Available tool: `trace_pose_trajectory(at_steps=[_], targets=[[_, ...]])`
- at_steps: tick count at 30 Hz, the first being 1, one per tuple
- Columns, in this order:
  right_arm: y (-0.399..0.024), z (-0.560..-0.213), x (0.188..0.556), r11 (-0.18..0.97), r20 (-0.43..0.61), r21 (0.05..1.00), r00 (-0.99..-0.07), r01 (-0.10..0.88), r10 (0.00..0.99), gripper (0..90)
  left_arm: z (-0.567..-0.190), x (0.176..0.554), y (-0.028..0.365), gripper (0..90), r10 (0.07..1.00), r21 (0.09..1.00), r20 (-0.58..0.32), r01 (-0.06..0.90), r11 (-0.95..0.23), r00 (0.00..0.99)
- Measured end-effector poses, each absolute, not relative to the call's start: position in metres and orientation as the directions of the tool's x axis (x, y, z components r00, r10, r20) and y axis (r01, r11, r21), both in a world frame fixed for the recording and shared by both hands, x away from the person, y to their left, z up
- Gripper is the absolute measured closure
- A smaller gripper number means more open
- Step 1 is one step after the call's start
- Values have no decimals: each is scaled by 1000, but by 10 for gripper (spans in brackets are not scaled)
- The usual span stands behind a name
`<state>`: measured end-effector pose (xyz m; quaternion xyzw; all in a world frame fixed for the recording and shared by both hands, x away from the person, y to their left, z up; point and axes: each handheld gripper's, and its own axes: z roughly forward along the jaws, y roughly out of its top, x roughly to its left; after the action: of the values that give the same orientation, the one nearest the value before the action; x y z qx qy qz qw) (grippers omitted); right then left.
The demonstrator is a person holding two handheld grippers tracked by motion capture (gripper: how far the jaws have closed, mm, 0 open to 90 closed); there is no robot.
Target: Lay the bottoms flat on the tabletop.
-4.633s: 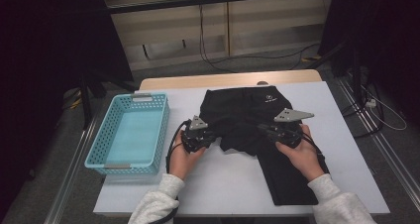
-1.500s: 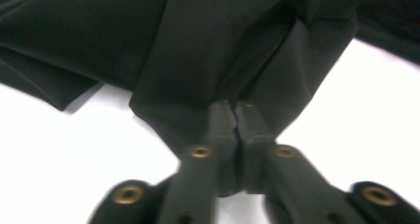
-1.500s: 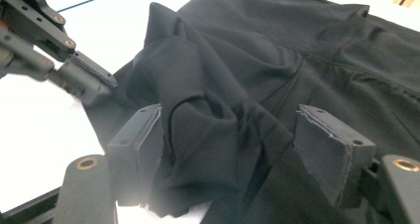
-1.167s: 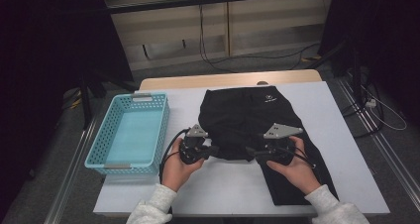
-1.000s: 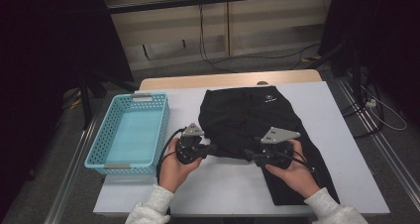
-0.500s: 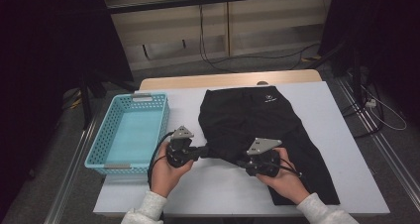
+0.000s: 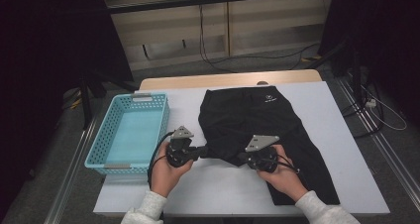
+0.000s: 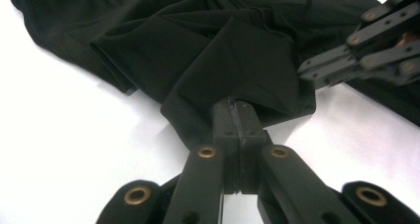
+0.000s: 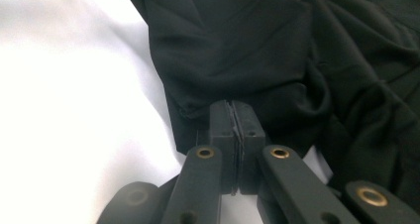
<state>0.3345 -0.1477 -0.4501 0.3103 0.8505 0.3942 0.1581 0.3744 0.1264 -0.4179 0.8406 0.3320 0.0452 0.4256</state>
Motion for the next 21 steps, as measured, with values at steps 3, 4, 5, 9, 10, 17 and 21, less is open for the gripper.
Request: trace_pose_trajectory(at_steps=[3,4,5,9,10,17,21], targets=[[-156,-442,331,468,5,787,-762,402,647,898,-416,374,127,899,596,750,-208,517,-412,776],[-161,-437,329,449,16,799,-761,400,649,898,-415,374,127,899,591,749,-208,515,-416,779],[-164,-434,328,439,15,808,-759,393,651,898,-414,373,126,899,589,752,-214,516,-409,779],[-173,-423,327,389,37,835,-744,390,667,898,-412,371,124,898,583,752,-204,507,-421,786],[-175,-421,327,375,32,845,-736,382,676,898,-413,371,123,897,584,750,-204,509,-422,785],[-175,-422,338,335,38,860,-704,384,709,899,-417,373,123,893,585,748,-210,514,-419,783],[-173,-424,344,332,35,860,-695,387,719,898,-418,374,122,792,591,767,-188,493,-410,784]])
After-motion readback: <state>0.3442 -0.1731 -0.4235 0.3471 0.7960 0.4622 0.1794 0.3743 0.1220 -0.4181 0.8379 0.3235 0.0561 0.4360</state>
